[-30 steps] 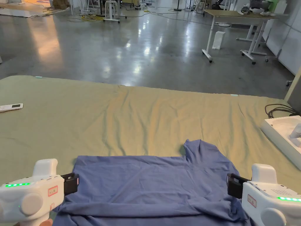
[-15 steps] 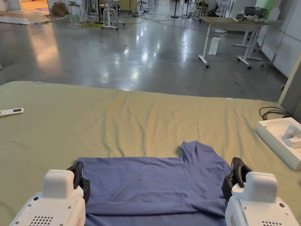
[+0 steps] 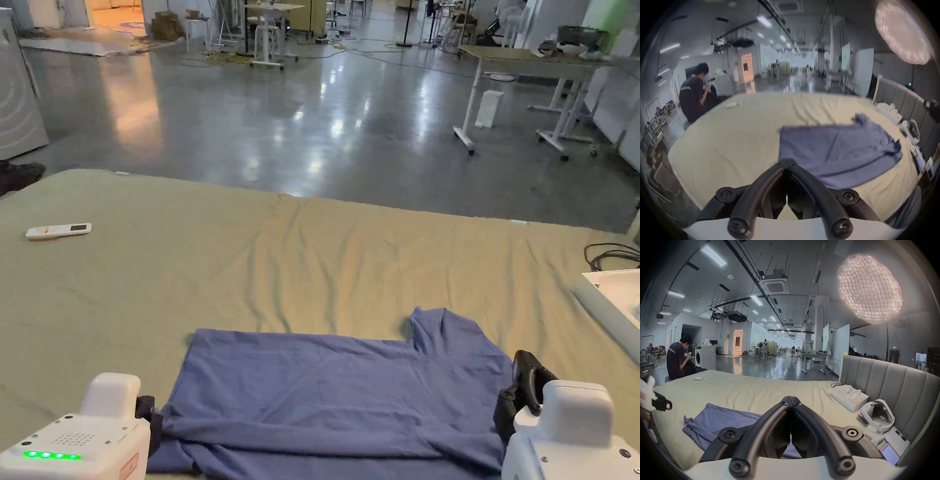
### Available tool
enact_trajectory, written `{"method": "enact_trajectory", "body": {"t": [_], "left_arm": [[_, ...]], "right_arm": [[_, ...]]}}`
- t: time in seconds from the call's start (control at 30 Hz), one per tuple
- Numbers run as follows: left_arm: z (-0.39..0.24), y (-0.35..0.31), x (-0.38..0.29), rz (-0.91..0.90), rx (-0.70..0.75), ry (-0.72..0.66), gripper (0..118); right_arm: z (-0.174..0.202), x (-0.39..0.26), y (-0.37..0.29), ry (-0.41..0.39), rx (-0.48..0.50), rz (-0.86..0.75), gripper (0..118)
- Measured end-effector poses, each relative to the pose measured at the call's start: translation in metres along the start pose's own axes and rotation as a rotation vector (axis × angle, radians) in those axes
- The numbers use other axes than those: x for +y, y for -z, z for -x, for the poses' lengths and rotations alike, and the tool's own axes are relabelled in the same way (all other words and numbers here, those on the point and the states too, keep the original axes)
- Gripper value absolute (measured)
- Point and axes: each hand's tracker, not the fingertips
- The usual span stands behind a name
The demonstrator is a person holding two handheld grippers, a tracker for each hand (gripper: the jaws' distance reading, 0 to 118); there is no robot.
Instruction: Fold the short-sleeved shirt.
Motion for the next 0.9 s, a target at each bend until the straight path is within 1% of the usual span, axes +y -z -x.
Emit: {"method": "enact_trajectory", "body": {"t": [0.17, 0.2, 0.23, 0.27, 0.3, 0.33, 0.37, 0.4, 0.43, 0.5, 0.57, 0.67, 0.73, 0.77, 0.8, 0.83, 0.9], "left_arm": [[0.021, 0.050, -0.011, 0.214, -0.063, -0.115, 1], [0.023, 0.060, -0.013, 0.252, -0.062, -0.129, 3], [0.025, 0.069, -0.014, 0.284, -0.059, -0.136, 8], [0.027, 0.078, -0.015, 0.318, -0.074, -0.142, 8], [0.029, 0.086, -0.017, 0.361, -0.074, -0.159, 11], [0.030, 0.094, -0.018, 0.397, -0.066, -0.171, 22], [0.032, 0.100, -0.019, 0.413, -0.075, -0.188, 38], [0.032, 0.105, -0.020, 0.441, -0.064, -0.196, 57], [0.032, 0.108, -0.021, 0.458, -0.037, -0.196, 65], [0.030, 0.113, -0.021, 0.449, -0.053, -0.202, 67], [0.023, 0.113, -0.021, 0.466, -0.036, -0.193, 67], [0.015, 0.115, -0.018, 0.485, -0.009, -0.164, 66], [0.009, 0.115, -0.020, 0.486, 0.025, -0.150, 61], [0.005, 0.113, -0.020, 0.486, 0.036, -0.143, 55], [0.000, 0.112, -0.020, 0.482, 0.041, -0.128, 45], [-0.002, 0.112, -0.022, 0.478, 0.052, -0.101, 38], [-0.007, 0.110, -0.023, 0.472, 0.046, -0.085, 19]], "right_arm": [[0.000, -0.005, 0.003, 0.024, 0.001, 0.038, 0], [0.000, -0.007, 0.003, 0.021, -0.001, 0.044, 0], [0.000, -0.008, 0.004, 0.017, -0.002, 0.051, 0], [0.000, -0.010, 0.004, 0.014, -0.002, 0.057, 0], [-0.001, -0.012, 0.004, 0.009, -0.005, 0.064, 0], [-0.002, -0.013, 0.004, 0.003, -0.008, 0.071, 0], [-0.003, -0.015, 0.004, -0.004, -0.009, 0.078, 0], [-0.004, -0.017, 0.004, -0.008, -0.011, 0.088, 0], [-0.006, -0.019, 0.004, -0.009, -0.014, 0.099, 0], [-0.010, -0.023, 0.007, 0.004, -0.018, 0.132, 0], [-0.015, -0.027, 0.009, 0.029, -0.035, 0.165, 0], [-0.020, -0.035, 0.012, 0.040, -0.055, 0.193, 0], [-0.023, -0.039, 0.014, 0.038, -0.057, 0.214, 0], [-0.024, -0.040, 0.014, 0.036, -0.060, 0.223, 0], [-0.025, -0.042, 0.013, 0.034, -0.062, 0.231, 0], [-0.026, -0.044, 0.013, 0.031, -0.064, 0.237, 0], [-0.029, -0.047, 0.014, 0.030, -0.068, 0.249, 0]]}}
